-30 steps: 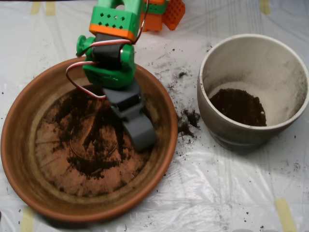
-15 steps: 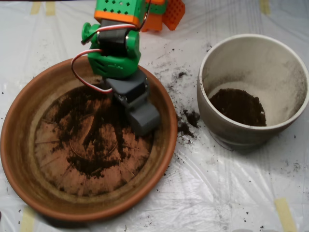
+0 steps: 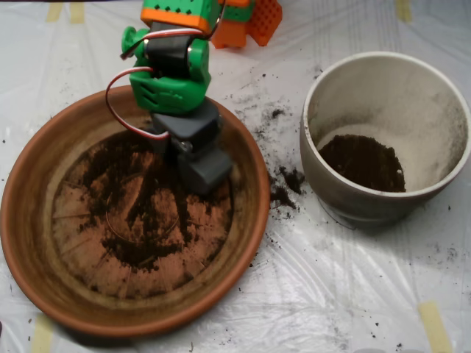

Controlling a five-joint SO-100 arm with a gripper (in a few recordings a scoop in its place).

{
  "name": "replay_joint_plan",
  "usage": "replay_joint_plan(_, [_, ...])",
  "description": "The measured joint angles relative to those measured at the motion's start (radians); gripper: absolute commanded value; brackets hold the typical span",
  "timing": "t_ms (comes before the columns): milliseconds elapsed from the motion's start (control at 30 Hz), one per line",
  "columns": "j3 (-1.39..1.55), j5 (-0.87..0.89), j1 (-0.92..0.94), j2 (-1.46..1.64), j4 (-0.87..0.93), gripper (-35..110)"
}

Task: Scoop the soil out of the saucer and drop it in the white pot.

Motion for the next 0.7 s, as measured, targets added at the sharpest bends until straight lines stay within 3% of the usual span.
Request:
replay_joint_plan(367, [0.02, 0.006, 0.075, -0.014, -0.002, -1])
replay_joint_plan(700, [-0.035, 0.293, -0.017, 0.071, 0.117, -1])
